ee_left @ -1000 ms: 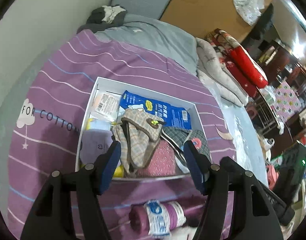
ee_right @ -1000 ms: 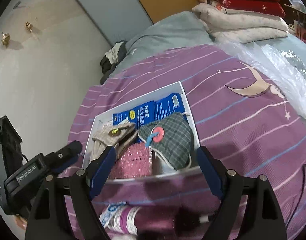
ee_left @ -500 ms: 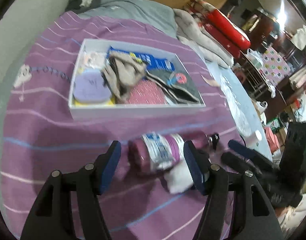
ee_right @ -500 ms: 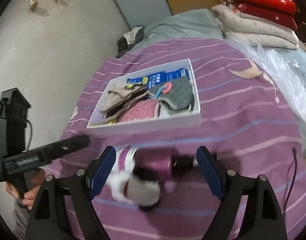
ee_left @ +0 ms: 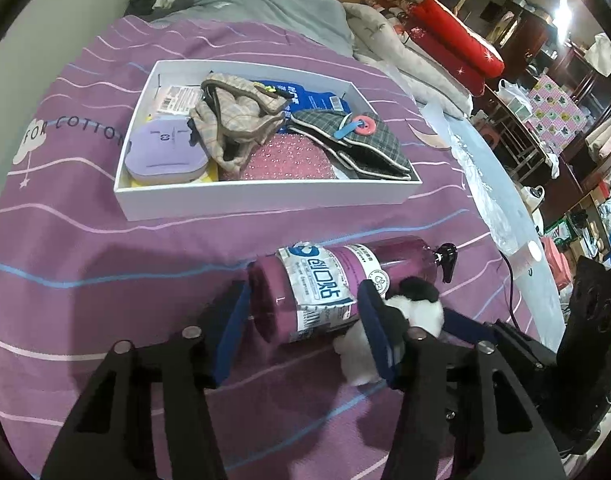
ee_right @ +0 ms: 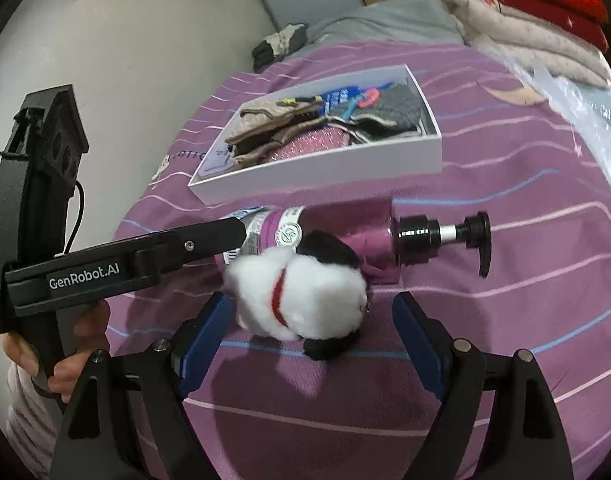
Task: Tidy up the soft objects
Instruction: 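Grasp the white-blue tube with the left gripper while the right grasps the white panda plush, then lower the tube with the left gripper into the box while the right drops the panda plush in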
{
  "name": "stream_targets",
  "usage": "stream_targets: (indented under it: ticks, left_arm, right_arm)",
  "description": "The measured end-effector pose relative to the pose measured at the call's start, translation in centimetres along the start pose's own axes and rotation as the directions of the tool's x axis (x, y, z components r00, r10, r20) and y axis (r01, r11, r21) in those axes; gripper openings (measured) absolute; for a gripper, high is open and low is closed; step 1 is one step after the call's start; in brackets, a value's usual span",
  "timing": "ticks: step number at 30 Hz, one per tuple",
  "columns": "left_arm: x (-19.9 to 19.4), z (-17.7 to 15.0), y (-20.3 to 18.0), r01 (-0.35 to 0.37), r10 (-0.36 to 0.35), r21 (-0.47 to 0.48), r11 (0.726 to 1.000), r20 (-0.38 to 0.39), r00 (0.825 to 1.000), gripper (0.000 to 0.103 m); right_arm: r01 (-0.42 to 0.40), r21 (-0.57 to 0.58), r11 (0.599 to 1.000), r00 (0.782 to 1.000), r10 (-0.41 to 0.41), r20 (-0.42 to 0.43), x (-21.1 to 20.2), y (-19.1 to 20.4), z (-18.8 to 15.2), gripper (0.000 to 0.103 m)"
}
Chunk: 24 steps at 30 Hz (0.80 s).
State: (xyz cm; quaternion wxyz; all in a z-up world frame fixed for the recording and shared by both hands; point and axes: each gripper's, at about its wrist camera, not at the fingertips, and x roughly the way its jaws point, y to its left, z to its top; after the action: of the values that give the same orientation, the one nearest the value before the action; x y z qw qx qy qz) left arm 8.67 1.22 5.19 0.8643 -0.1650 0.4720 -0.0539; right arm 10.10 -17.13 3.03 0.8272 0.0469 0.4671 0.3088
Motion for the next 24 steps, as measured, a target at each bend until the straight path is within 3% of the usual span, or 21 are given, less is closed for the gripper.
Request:
stream_targets:
  ticks: [2, 4, 10, 14, 19, 20, 21, 24]
  left_arm:
    - [0.1, -0.1, -0.2, -0.007, 0.007, 0.014, 1.000, 0.008, 1.000, 0.041]
    - [0.1, -0.1, -0.4, -0.062, 0.061, 0.030, 0.998, 0.021, 0.998, 0.025]
    - [-0.5, 0.0, 0.4, -0.048, 0.047, 0.005, 0.999, 0.044, 0.998, 0.019]
    - [-1.4, 0.2, 0.3, -0.050, 0.050, 0.010, 0.999, 0.073, 0.996, 0.019]
    - [-1.7, 0.4, 0.1, -0.056, 0.055, 0.013, 0.998, 0.078, 0.995, 0.019]
    - [-1.7, 0.4, 0.1, -0.056, 0.055, 0.013, 0.998, 0.081, 0.995, 0.019]
    - [-1.8, 0.4, 0.1, -0.058, 0.057, 0.012, 0.998, 0.084, 0.995, 0.019]
    - [-2.1, 0.8, 0.1, -0.064, 0.063, 0.008, 0.998, 0.096, 0.993, 0.019]
  right_arm:
    - [-0.019, 0.016, 1.000, 1.000, 0.019, -0.007, 0.3, -0.1, -0.1, 0.083]
    - [-0.023, 0.017, 1.000, 1.000, 0.023, -0.011, 0.4, -0.1, -0.2, 0.083]
    - [-0.033, 0.023, 0.999, 0.999, 0.033, -0.005, 0.4, -0.3, -0.2, 0.081]
    - [-0.034, 0.012, 0.999, 0.999, 0.034, -0.035, 0.8, -0.5, -0.2, 0.054]
    - [-0.035, -0.002, 0.999, 0.998, 0.035, -0.048, 0.9, -0.5, -0.2, 0.037]
    - [-0.046, 0.000, 0.999, 0.998, 0.046, -0.047, 0.7, -0.6, -0.1, 0.030]
    - [-0.055, 0.003, 0.998, 0.997, 0.055, -0.046, 0.5, -0.6, 0.0, 0.017]
    - [-0.110, 0.035, 0.993, 0.994, 0.111, -0.026, -0.3, -1.0, 0.6, 0.017]
